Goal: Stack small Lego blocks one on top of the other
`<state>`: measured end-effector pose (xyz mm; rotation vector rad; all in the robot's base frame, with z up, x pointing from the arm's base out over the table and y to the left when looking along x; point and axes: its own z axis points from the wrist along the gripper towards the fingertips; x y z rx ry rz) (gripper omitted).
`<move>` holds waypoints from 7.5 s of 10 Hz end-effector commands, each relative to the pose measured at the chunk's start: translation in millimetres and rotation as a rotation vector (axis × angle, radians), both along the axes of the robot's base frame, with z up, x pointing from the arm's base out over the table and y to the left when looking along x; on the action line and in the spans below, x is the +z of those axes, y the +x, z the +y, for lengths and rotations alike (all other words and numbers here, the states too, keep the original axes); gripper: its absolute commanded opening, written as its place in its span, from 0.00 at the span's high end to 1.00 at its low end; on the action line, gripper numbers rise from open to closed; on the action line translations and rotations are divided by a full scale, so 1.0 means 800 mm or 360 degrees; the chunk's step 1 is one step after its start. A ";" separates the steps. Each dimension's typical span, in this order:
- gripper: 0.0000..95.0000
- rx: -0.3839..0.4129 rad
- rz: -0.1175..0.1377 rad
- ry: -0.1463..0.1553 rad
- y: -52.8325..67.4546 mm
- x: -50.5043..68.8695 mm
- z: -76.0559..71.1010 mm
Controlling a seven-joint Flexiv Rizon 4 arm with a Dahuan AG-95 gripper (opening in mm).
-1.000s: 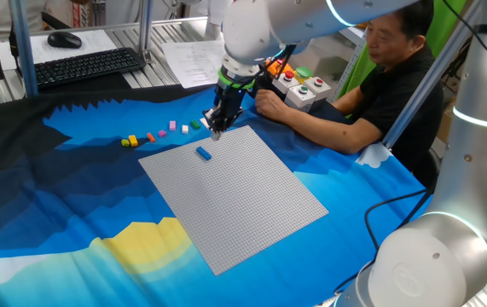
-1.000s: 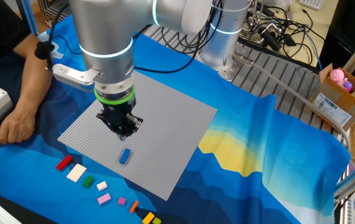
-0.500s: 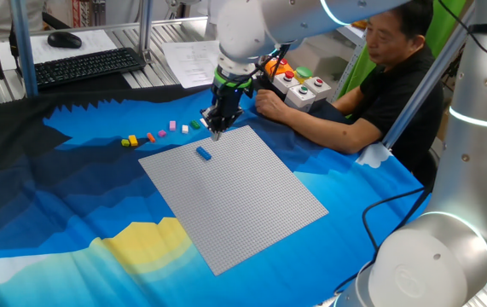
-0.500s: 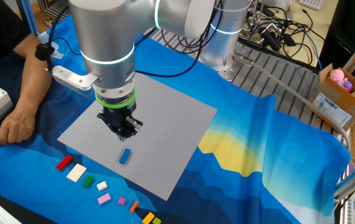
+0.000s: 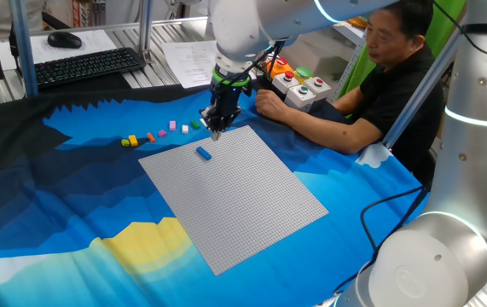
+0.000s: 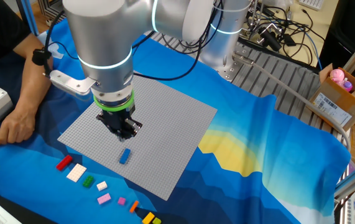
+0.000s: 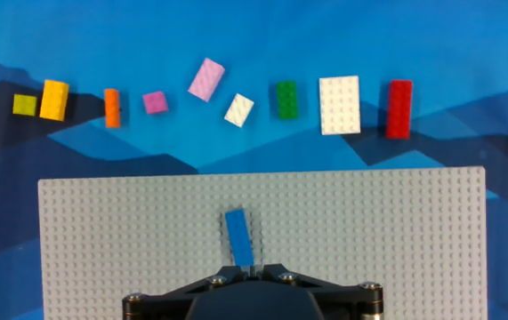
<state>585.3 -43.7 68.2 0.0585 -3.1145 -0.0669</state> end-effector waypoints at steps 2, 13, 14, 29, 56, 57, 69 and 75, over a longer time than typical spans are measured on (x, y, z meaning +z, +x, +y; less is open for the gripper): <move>0.80 0.0036 -0.0005 -0.0034 0.016 -0.015 0.012; 0.80 0.0309 0.0034 -0.0080 0.029 -0.066 0.010; 0.80 0.0307 0.0032 -0.0079 0.026 -0.067 0.010; 1.00 0.0236 0.0039 -0.0070 0.018 -0.076 0.011; 1.00 0.0014 0.0051 -0.0046 0.011 -0.078 0.029; 1.00 0.0015 0.0055 -0.0046 0.015 -0.075 0.029; 1.00 0.0012 0.0062 -0.0051 0.016 -0.078 0.029; 1.00 0.0005 0.0050 -0.0051 0.016 -0.078 0.029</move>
